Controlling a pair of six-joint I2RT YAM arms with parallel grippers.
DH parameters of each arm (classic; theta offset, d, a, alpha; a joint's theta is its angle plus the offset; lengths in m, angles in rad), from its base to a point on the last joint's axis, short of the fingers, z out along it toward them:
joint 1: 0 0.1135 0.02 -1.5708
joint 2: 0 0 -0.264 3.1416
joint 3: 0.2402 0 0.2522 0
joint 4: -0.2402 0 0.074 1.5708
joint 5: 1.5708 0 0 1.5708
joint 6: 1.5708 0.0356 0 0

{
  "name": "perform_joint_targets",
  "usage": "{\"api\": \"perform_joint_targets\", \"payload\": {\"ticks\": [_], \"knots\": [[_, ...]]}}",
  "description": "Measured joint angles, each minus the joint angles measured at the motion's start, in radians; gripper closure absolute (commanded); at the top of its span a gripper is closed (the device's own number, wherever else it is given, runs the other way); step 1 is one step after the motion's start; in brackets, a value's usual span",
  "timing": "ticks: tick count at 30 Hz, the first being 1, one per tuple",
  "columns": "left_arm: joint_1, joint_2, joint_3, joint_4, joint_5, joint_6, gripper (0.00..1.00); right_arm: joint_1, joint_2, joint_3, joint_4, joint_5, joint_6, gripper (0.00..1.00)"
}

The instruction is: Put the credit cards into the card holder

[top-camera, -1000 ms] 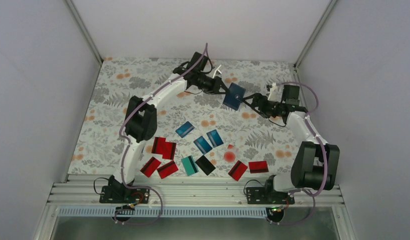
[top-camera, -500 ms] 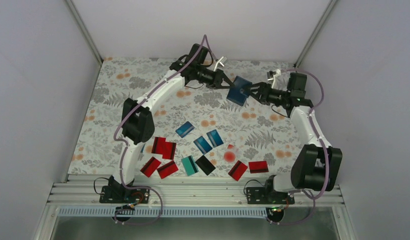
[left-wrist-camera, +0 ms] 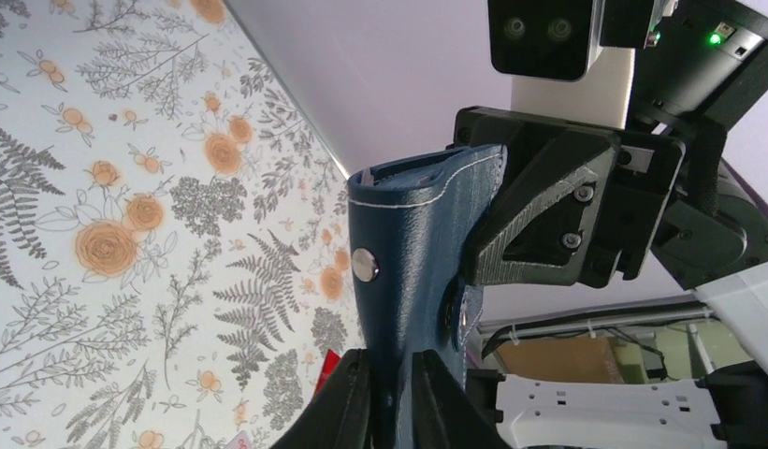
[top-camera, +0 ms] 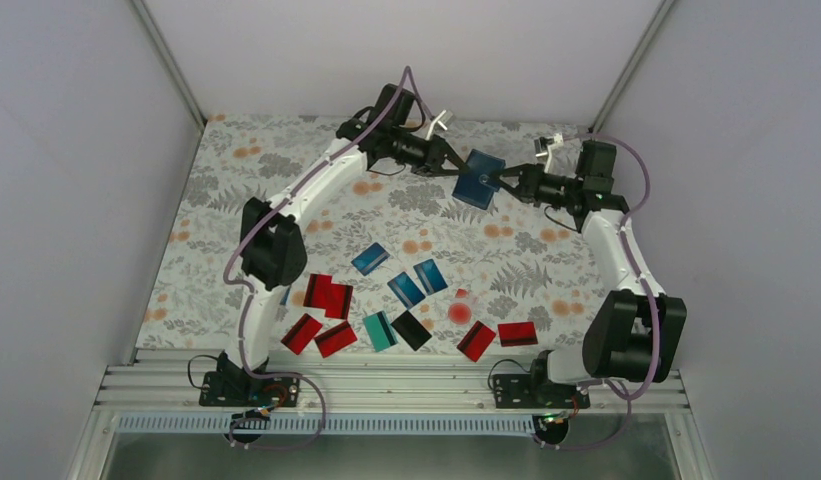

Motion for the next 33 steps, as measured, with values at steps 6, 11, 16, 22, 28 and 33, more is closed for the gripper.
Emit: {"api": "perform_joint_targets", "payload": {"ticks": [6,11,16,22,28,33], "knots": [[-0.007,-0.054,0.0,-0.034,-0.035,0.021,0.2,0.029,-0.006,0.004,0.013,-0.032,0.013,0.96],[0.035,-0.213,-0.105,-0.037,-0.055,0.038,0.12,0.081,-0.006,0.014,0.066,-0.076,0.045,0.96],[0.188,-0.481,-0.407,0.094,0.011,0.045,0.14,0.163,-0.002,0.069,0.118,-0.11,0.078,0.96],[0.266,-0.669,-0.679,0.236,0.09,0.047,0.18,0.261,0.074,0.254,0.136,-0.173,0.07,0.96],[0.26,-0.713,-0.785,0.347,0.134,-0.003,0.23,0.344,0.172,0.417,0.103,-0.224,0.031,0.96],[0.261,-0.733,-0.805,0.437,0.161,-0.073,0.44,0.381,0.208,0.467,0.086,-0.236,0.021,0.96]]}}
